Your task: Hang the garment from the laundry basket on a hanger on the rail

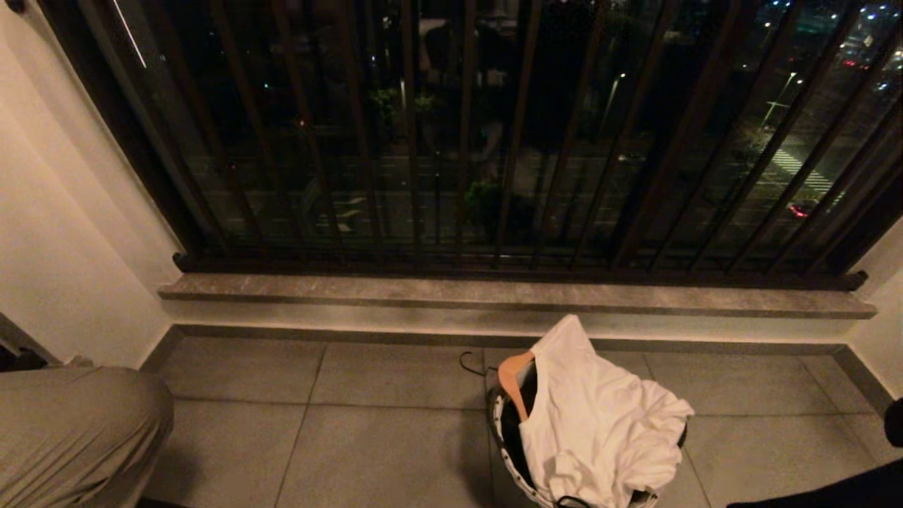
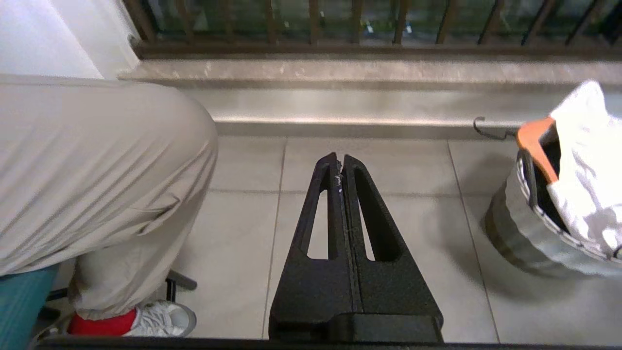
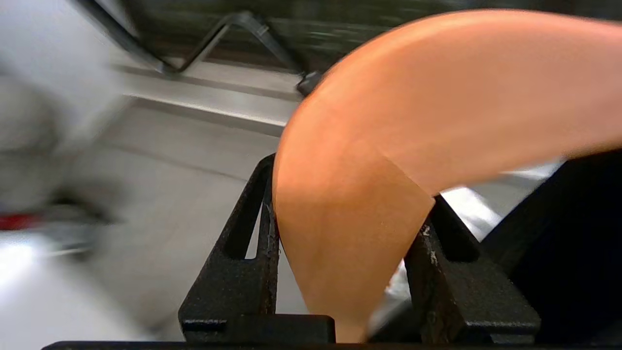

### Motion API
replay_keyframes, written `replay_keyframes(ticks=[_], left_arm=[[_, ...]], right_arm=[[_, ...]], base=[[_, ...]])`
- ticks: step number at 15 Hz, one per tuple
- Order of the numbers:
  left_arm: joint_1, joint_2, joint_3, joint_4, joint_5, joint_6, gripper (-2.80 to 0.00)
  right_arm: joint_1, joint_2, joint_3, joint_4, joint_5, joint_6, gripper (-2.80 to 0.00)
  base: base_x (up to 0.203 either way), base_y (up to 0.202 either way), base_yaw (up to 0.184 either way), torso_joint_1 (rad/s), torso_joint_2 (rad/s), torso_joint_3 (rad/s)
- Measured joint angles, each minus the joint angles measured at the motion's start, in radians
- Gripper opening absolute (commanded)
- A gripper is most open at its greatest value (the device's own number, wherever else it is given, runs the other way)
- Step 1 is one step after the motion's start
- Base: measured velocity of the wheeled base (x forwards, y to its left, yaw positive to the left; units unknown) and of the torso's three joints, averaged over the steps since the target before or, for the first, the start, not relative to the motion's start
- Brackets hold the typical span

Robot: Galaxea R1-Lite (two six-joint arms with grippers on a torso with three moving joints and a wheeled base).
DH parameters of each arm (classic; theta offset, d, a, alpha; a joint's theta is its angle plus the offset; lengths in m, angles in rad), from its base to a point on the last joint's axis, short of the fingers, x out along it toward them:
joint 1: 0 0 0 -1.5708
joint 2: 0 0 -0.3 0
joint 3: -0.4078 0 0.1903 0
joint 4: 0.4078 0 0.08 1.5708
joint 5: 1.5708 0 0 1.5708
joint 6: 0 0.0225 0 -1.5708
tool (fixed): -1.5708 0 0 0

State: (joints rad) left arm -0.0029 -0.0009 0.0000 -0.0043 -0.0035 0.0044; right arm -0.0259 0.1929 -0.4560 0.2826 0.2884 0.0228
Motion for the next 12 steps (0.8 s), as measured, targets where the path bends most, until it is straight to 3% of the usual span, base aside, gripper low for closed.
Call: replay_keyframes(ticks=[3,6,8,12], left_arm=[[0.0,0.0,0.0,0.0,0.0,0.001,-2.8],[0.0,0.0,0.0,0.0,0.0,0.001,-2.8],[0.0,0.0,0.0,0.0,0.0,0.001,-2.8],[0.0,0.0,0.0,0.0,0.0,0.001,-2.8]], right_arm=[[0.007,-0.092,0.219,-0.12,-0.167,-0.039,-2.8],[0.01,-0.162,0.364,-0.182,-0.263,-0.088,-2.8],[0.011,-0.181,0.43,-0.27,-0.286,-0.085,-2.8],[0.011,-0.194,0.452,-0.283,-0.286,-0.058,-2.8]], base=[[0.0,0.0,0.0,0.001,0.0,0.201],[0.0,0.0,0.0,0.003,0.0,0.2],[0.0,0.0,0.0,-0.002,0.0,0.198],[0.0,0.0,0.0,0.003,0.0,0.202]])
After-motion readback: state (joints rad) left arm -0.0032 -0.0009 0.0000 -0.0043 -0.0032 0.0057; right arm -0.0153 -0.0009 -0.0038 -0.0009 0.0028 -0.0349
